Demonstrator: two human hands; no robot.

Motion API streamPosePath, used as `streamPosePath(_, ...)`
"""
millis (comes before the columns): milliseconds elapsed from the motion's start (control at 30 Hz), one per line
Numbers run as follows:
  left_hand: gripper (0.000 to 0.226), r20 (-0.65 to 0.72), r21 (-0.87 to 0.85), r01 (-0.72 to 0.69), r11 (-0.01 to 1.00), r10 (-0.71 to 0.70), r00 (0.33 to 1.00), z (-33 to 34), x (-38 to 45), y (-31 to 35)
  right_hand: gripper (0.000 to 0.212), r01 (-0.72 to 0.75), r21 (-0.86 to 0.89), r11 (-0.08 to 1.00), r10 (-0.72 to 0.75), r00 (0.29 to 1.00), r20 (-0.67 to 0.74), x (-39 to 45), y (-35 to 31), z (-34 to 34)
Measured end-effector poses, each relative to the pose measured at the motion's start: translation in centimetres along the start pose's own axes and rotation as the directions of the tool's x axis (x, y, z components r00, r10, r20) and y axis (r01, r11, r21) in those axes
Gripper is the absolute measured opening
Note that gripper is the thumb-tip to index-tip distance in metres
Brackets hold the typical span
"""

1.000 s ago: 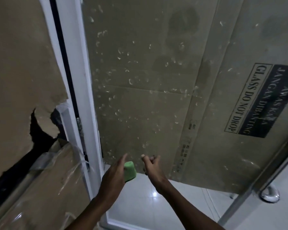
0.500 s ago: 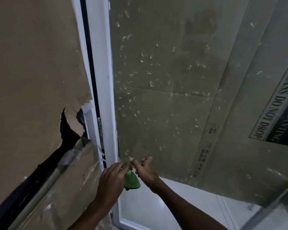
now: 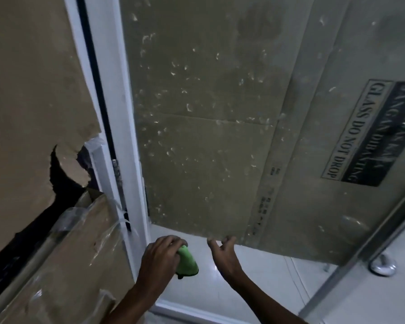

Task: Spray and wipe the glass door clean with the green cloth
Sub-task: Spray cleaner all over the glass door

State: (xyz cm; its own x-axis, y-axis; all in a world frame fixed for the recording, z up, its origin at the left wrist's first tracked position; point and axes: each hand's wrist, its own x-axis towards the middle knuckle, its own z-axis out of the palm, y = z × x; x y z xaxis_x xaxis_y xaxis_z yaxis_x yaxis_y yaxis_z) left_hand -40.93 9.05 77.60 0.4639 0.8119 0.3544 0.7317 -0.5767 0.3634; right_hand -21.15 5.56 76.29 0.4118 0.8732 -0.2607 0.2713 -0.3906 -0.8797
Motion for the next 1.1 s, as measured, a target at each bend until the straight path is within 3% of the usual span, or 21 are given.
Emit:
streamPosePath(200,0.046,0.059,-0.073,-0.089,0.993,0.093,0.994,2.8,0.8,3.7,0.049,-0.114,0.045,0.992,0.118,0.987,-0.105,-0.8,5.3,-6.3)
streamPosePath(367,0.039,0.097,-0.109,-0.14,0.984,0.151,0.984,4.9,1.3,6.9,0.068,-0.187,0.155,0.97,0.209,0.968,-0.141,-1.9,8.3,-11.1)
streamPosePath(500,0.039,0.139,-0.129,-0.179,0.975,0.197,0.971,6.6,1.8,9.3,0.057,-0.157,0.269,0.95,0.23,0.937,-0.263,-2.6,10.5,-14.9)
streamPosePath(600,0.041,0.163,-0.14,-0.21,0.968,0.232,0.959,7.7,2.1,10.9,0.061,-0.155,0.337,0.929,0.271,0.903,-0.332,-3.0,12.4,-17.4)
streamPosePath(833,0.043,0.19,-0.159,-0.268,0.95,0.296,0.936,9.3,2.3,13.4,0.07,-0.235,0.4,0.886,0.377,0.868,-0.324,-5.4,15.4,-20.8)
streamPosePath(967,0.04,0.194,-0.161,-0.269,0.95,0.298,0.935,10.0,2.2,14.1,0.049,-0.307,0.304,0.902,0.382,0.895,-0.23,-5.8,16.2,-20.1)
streamPosePath(1100,0.045,0.208,-0.151,-0.258,0.954,0.285,0.936,10.0,1.7,13.4,0.062,-0.302,0.243,0.922,0.354,0.911,-0.211,-5.6,15.2,-17.1)
